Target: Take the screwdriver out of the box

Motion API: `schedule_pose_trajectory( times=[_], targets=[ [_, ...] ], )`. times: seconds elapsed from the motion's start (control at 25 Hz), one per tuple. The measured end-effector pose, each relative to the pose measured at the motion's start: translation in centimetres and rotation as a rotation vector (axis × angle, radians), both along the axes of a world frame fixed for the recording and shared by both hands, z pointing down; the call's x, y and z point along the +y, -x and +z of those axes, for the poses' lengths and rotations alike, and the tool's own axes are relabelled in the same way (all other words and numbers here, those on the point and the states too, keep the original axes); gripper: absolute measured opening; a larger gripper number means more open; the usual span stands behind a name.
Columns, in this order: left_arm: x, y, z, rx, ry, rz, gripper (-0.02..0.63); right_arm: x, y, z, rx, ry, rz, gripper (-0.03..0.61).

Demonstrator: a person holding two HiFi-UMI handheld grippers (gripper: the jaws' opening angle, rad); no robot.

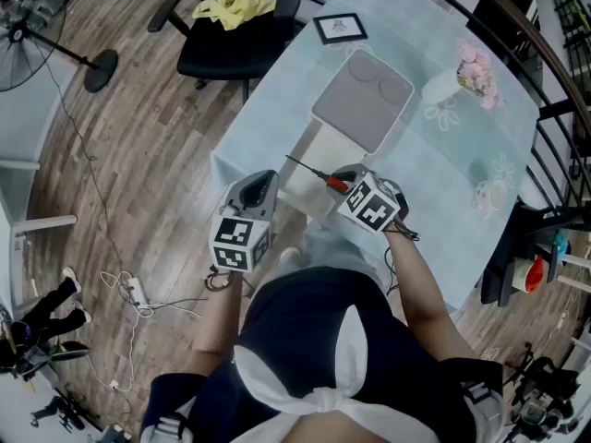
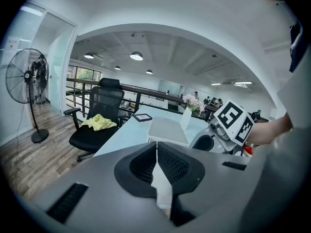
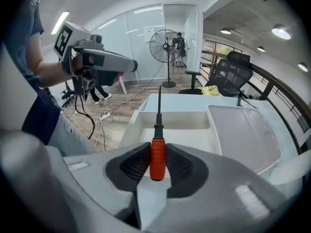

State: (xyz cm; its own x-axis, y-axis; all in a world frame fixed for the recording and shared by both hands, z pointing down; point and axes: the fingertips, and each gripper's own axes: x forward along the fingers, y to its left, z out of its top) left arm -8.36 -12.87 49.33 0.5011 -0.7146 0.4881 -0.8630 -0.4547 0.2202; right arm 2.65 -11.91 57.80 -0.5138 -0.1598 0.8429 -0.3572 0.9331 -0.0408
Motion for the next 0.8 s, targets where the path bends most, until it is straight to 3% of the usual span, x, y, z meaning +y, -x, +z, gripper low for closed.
schedule_pose_trajectory(
  times=[0.8],
  targets=[
    [1.1,-0.8,0.0,-0.001,0.003,0.038,0.021,1.5,0.9,-4.1,-0.227,-0.033,0.167,0.097]
  ],
)
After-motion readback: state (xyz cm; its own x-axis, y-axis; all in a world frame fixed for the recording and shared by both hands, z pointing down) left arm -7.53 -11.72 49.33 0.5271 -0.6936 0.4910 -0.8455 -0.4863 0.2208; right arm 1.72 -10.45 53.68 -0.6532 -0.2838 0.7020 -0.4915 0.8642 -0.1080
